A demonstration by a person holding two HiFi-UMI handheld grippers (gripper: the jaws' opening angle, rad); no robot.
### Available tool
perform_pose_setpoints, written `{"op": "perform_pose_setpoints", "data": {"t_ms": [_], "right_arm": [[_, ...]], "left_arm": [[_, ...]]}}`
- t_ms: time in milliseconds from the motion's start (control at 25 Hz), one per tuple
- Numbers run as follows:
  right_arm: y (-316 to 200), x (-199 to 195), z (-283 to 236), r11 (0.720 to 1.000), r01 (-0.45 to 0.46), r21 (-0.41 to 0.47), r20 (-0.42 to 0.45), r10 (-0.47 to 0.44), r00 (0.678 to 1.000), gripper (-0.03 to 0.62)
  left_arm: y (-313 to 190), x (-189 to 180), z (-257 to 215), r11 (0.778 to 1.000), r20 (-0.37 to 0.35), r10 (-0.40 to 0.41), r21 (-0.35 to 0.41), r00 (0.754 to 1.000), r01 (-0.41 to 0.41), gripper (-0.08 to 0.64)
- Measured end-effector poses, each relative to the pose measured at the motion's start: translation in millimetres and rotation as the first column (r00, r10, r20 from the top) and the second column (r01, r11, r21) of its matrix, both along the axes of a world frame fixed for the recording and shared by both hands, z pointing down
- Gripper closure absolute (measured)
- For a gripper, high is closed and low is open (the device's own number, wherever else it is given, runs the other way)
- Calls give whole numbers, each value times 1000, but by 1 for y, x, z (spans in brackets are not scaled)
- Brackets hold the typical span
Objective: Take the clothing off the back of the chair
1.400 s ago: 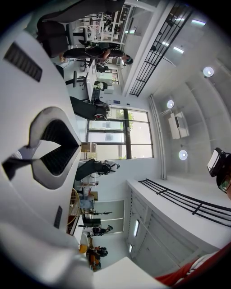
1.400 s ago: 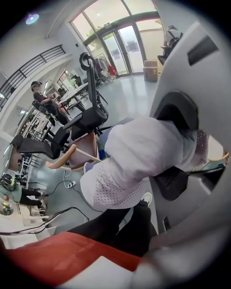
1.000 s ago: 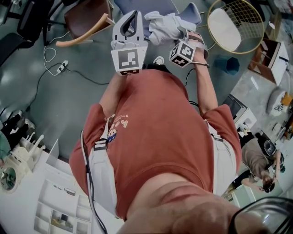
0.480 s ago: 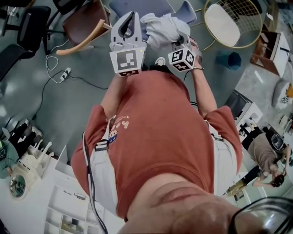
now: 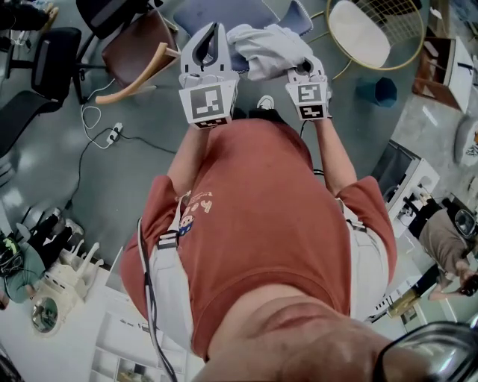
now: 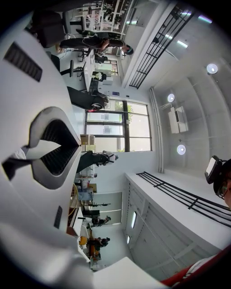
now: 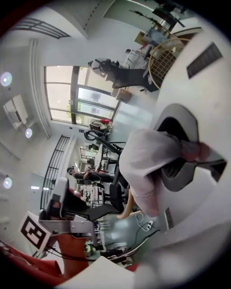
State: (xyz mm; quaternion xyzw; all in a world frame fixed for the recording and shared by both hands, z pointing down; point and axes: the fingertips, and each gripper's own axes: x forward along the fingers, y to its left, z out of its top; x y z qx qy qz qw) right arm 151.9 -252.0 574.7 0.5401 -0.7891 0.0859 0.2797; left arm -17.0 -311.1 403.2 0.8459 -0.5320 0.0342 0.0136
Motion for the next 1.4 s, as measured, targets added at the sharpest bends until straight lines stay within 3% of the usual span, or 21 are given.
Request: {"op": "perform_pose_setpoints", "data": {"t_ms": [280, 720, 1120, 1400], "right_arm": [[-3, 30, -65, 986, -111, 123, 92, 100, 991, 538], [-21, 79, -168, 914, -223, 338, 132, 189, 973, 538], [-17, 99, -285, 799, -320, 509, 210, 245, 946, 538], [-5, 107, -354, 699, -355, 620, 267, 238, 934, 537]], "left_arm": [[-1, 14, -16, 999, -7, 34, 18, 999, -34, 546], [-5, 33, -73, 992, -68, 84, 101, 994, -77, 546], [-16, 25, -129, 984, -96, 56, 176, 994, -38, 546], [-18, 16, -169, 974, -117, 41, 224, 992, -14, 546]]}}
